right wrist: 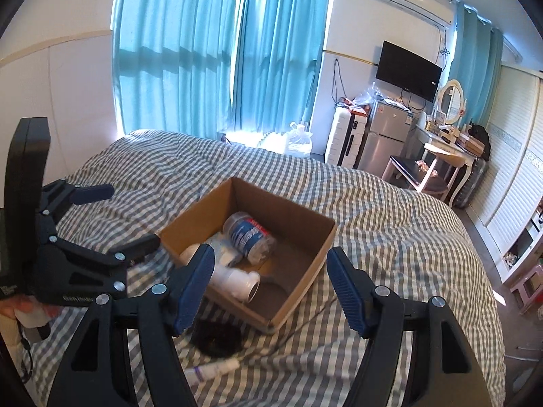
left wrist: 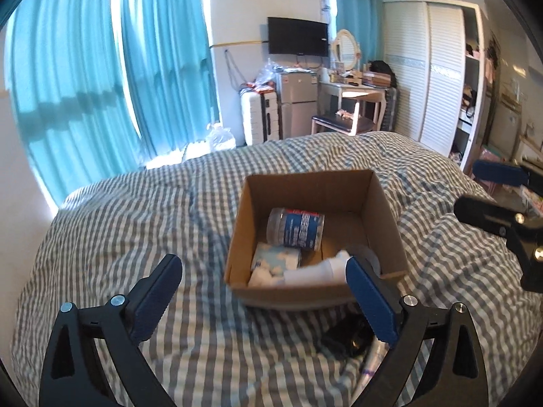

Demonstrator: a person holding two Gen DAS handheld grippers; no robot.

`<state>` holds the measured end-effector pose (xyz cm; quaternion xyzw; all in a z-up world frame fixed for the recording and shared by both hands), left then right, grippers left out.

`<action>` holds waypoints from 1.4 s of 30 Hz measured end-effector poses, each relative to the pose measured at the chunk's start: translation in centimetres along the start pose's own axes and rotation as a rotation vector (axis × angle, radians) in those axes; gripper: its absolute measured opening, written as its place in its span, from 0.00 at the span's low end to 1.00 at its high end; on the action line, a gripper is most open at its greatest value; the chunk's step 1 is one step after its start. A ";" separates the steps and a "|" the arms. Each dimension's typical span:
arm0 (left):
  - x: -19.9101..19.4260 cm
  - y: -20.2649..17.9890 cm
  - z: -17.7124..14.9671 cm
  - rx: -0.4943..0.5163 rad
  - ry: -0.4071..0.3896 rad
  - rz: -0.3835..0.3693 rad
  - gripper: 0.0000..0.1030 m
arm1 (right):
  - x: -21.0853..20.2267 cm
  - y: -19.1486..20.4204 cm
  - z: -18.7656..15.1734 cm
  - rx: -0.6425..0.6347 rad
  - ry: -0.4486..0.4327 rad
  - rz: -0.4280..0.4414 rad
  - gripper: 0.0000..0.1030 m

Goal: Organize objects
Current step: 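Open both tools to release the case and device into the box, then grasp the white spray bottle with the right tool while the left tool reaches the black ring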

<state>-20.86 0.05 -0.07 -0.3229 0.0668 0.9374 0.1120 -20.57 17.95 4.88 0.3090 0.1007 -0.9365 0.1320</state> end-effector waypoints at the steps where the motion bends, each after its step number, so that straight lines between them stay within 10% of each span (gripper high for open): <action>1: -0.3 0.2 -0.7 -0.021 0.009 0.001 0.98 | -0.1 0.1 -0.7 0.015 0.009 0.007 0.70; 17: 3.5 0.4 -10.9 -0.121 0.163 0.087 0.99 | 9.7 3.5 -16.1 0.171 0.389 0.071 0.70; 29: 5.0 0.7 -12.1 -0.152 0.220 0.058 0.99 | 13.0 5.1 -17.1 0.186 0.472 0.110 0.70; 36: 5.2 0.4 -12.0 -0.136 0.232 0.075 0.99 | 12.1 5.4 -17.2 0.166 0.451 0.158 0.26; 42: 5.3 -0.3 -11.8 -0.097 0.244 0.112 0.99 | 8.9 3.4 -15.7 0.185 0.368 0.185 0.25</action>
Point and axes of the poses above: each gripper's, at about its wrist camera, not at the fingertips, and x roughly the way its jaws point, y to its left, z to its top, the point moved 2 cm from there along x, roughly the way its jaws point
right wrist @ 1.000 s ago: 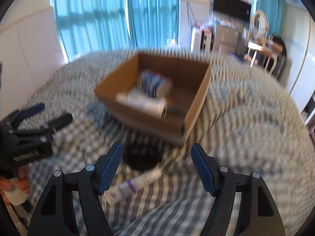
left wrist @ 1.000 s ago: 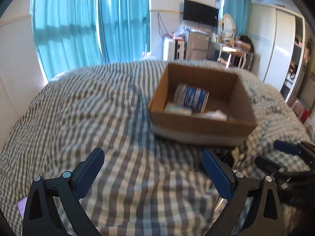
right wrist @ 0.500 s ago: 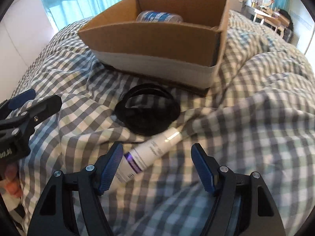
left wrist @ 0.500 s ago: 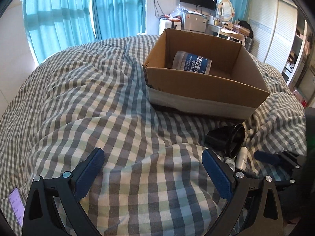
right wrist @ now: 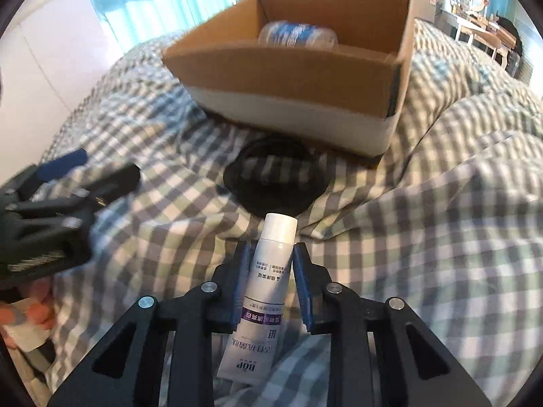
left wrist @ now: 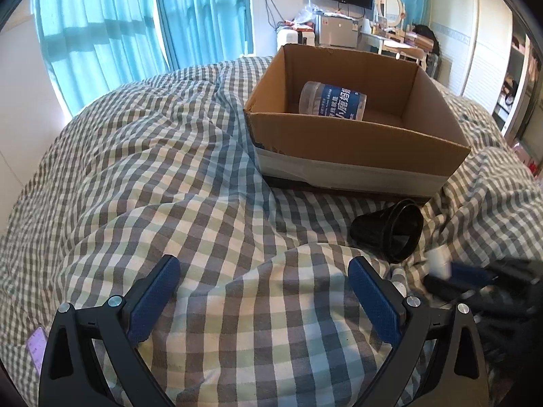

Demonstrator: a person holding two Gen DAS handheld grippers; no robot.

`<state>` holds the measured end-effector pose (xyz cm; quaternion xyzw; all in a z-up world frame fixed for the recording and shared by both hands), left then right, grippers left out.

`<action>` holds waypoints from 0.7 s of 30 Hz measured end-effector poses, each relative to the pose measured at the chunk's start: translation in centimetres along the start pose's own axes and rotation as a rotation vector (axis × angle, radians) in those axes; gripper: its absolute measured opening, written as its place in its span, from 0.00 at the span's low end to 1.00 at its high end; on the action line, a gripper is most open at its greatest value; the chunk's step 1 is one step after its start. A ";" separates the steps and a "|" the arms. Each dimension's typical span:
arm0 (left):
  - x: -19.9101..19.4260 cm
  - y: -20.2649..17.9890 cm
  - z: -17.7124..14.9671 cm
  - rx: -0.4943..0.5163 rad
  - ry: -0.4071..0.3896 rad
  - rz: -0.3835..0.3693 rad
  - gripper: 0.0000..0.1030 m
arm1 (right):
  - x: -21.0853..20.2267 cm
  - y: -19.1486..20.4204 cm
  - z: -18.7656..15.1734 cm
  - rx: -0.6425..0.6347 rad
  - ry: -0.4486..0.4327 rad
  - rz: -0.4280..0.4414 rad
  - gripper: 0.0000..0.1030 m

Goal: Organize objects
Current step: 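Grasp the white spray bottle with the right tool while the left tool reaches the black ring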

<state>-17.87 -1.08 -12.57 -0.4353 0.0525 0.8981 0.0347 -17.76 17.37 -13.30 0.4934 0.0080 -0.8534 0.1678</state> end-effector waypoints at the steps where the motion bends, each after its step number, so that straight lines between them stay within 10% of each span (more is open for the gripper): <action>1: 0.0 -0.2 0.1 0.010 0.000 0.007 0.99 | -0.5 -0.4 0.3 0.002 -0.010 0.002 0.24; 18: 3.3 -8.6 2.8 0.111 0.020 -0.074 0.99 | -3.7 -6.3 4.2 0.001 -0.128 -0.057 0.22; 21: 4.6 -9.0 2.6 0.123 0.046 -0.082 0.84 | -3.0 -6.5 4.1 0.008 -0.122 -0.031 0.22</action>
Point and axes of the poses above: each gripper's, at about its wrist camera, not at the fingertips, and x roughly the way its jaws point, y to its left, z to its top, the point moved 2 cm from there along x, roughly the way its jaws point
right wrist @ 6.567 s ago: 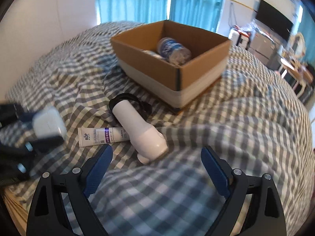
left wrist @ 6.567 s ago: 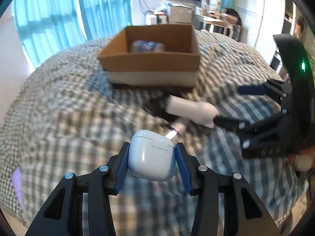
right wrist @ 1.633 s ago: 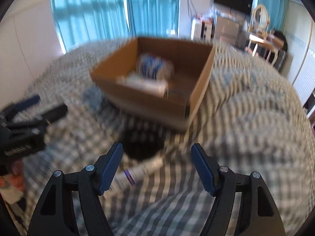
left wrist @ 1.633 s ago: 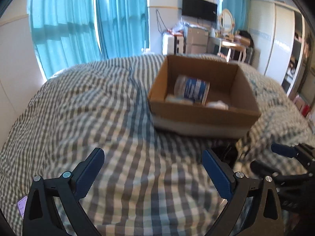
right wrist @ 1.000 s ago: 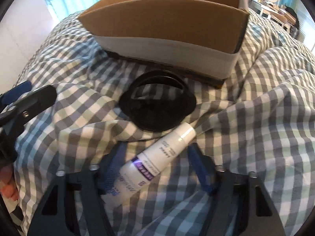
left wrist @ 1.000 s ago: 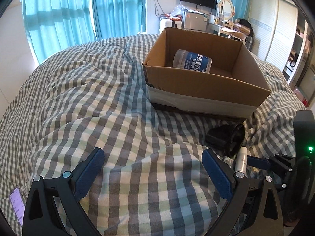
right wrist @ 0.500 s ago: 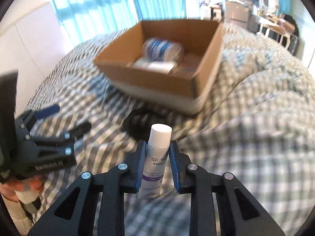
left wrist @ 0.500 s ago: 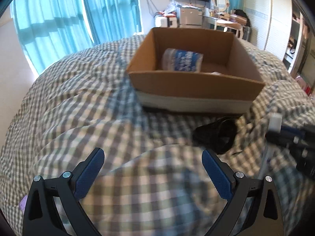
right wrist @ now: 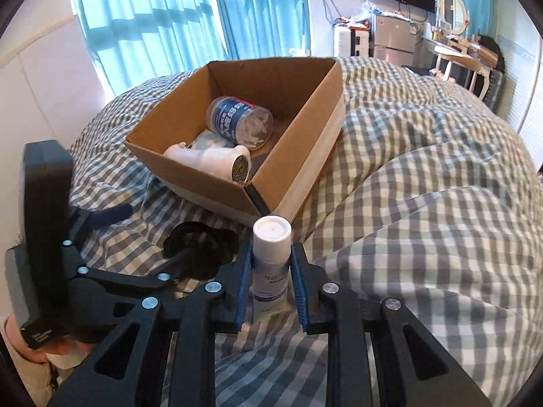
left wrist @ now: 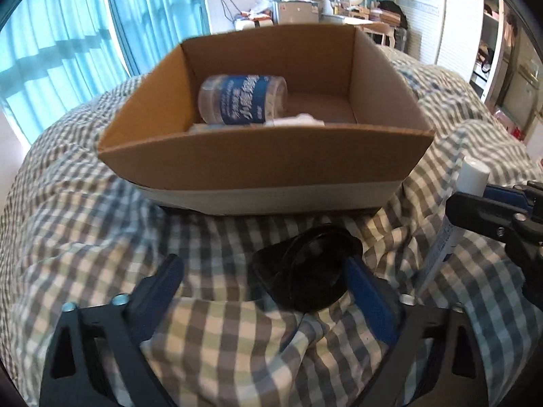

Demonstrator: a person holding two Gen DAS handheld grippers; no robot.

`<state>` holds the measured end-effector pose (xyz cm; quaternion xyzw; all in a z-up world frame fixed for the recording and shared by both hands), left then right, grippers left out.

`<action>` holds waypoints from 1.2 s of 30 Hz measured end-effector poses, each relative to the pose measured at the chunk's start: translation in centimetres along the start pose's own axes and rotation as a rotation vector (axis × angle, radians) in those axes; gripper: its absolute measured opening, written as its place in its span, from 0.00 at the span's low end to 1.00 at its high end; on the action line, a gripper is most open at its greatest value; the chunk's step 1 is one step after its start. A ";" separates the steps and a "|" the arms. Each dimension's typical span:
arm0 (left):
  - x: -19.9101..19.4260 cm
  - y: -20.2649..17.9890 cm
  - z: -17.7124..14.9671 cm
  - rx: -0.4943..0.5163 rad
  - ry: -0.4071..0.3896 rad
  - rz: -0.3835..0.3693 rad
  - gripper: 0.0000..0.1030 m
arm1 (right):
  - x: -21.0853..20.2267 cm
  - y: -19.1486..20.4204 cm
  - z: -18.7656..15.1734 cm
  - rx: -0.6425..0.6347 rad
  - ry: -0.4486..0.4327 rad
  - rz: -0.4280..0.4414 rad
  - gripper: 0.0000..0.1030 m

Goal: Organize objects
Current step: 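Grasp the white spray bottle with the right tool while the left tool reaches the black ring, then close the left tool on the black ring and lift it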

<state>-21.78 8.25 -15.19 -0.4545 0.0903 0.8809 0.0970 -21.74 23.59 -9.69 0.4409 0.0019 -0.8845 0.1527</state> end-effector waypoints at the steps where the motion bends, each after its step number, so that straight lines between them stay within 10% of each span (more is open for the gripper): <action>1: 0.5 -0.1 0.0 0.000 0.015 -0.007 0.75 | 0.2 -0.1 0.0 0.002 0.000 0.005 0.22; 7: 2.4 0.3 -0.2 -0.030 0.084 -0.061 0.31 | 0.5 -0.3 -0.2 0.009 0.000 0.015 0.22; 20: -2.4 1.5 -0.1 -0.062 -0.016 -0.040 0.09 | -0.5 0.6 -0.3 -0.021 -0.017 -0.025 0.21; 30: -5.2 1.8 -0.2 -0.069 -0.080 -0.063 0.05 | -4.0 1.9 0.1 -0.048 -0.079 -0.053 0.21; 36: -3.1 1.9 -0.7 -0.094 -0.024 -0.060 0.28 | -4.3 1.8 0.1 -0.048 -0.082 -0.052 0.21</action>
Point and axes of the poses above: each gripper's, at about its wrist camera, not at the fingertips, and x roughly the way its jaws point, y to its left, z to its top, the point moved 2 cm from there along x, roughly the way its jaws point
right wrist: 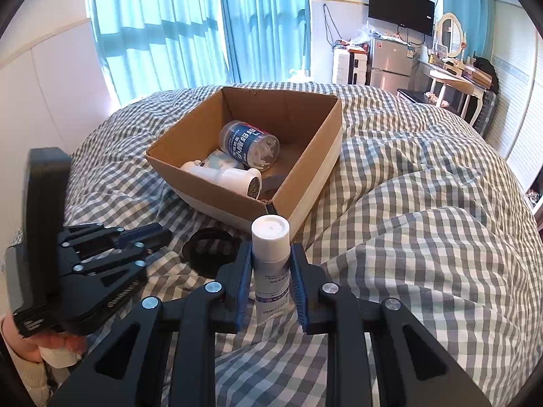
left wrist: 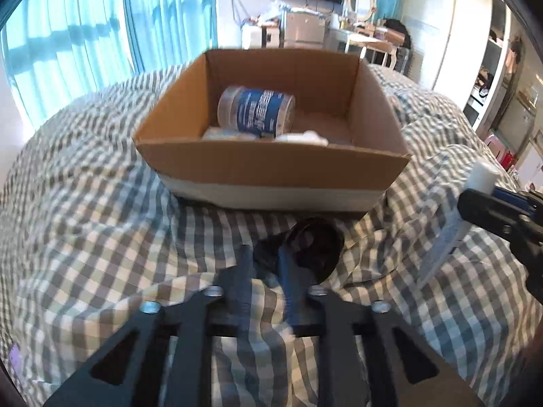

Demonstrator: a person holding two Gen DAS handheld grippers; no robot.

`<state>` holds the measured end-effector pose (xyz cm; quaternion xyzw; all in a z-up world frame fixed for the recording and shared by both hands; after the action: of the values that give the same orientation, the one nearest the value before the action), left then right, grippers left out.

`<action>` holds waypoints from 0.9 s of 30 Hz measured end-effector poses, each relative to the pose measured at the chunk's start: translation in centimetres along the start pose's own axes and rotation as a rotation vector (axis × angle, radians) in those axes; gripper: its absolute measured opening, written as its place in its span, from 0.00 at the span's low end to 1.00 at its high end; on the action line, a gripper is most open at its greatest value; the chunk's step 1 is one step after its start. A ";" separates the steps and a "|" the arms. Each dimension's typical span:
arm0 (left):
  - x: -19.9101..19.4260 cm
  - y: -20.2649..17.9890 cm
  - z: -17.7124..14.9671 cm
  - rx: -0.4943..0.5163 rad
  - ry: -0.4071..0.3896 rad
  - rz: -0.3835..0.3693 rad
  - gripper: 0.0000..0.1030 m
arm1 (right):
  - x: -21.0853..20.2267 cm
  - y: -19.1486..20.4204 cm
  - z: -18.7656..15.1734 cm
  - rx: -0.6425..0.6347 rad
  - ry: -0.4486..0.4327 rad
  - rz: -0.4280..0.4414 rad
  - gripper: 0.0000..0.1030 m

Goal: Organize objects
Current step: 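Close the left tool on the black ring and lift it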

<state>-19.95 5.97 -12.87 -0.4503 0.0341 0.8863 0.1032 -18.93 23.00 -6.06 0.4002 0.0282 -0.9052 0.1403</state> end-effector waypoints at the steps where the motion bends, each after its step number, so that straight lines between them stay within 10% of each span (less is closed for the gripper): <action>1: 0.4 0.0 -0.2 -0.005 0.012 -0.008 0.34 | 0.1 -0.1 -0.1 0.001 0.002 0.002 0.21; 4: 1.7 -0.2 -0.4 -0.006 0.040 -0.019 0.52 | 1.0 -0.6 -0.3 0.012 0.019 0.005 0.21; 9: 4.3 -0.8 -0.2 0.017 0.087 -0.014 0.52 | 2.6 -1.3 -0.6 0.030 0.046 0.023 0.21; 12: 5.5 -0.7 -0.2 0.013 0.113 -0.011 0.29 | 3.1 -1.5 -0.6 0.037 0.054 0.034 0.21; 27: -1.2 0.3 -0.7 -0.020 -0.005 -0.006 0.11 | -1.2 0.1 1.0 0.000 -0.034 0.028 0.21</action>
<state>-18.77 5.42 -12.38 -0.4491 0.0236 0.8874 0.1014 -18.85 23.04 -4.51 0.3853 0.0204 -0.9097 0.1535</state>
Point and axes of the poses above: each gripper's, at about its wrist camera, not at the fingertips, and x roughly the way its jaws point, y to its left, z to its top, the point moved 2 cm from there along x, roughly the way its jaws point
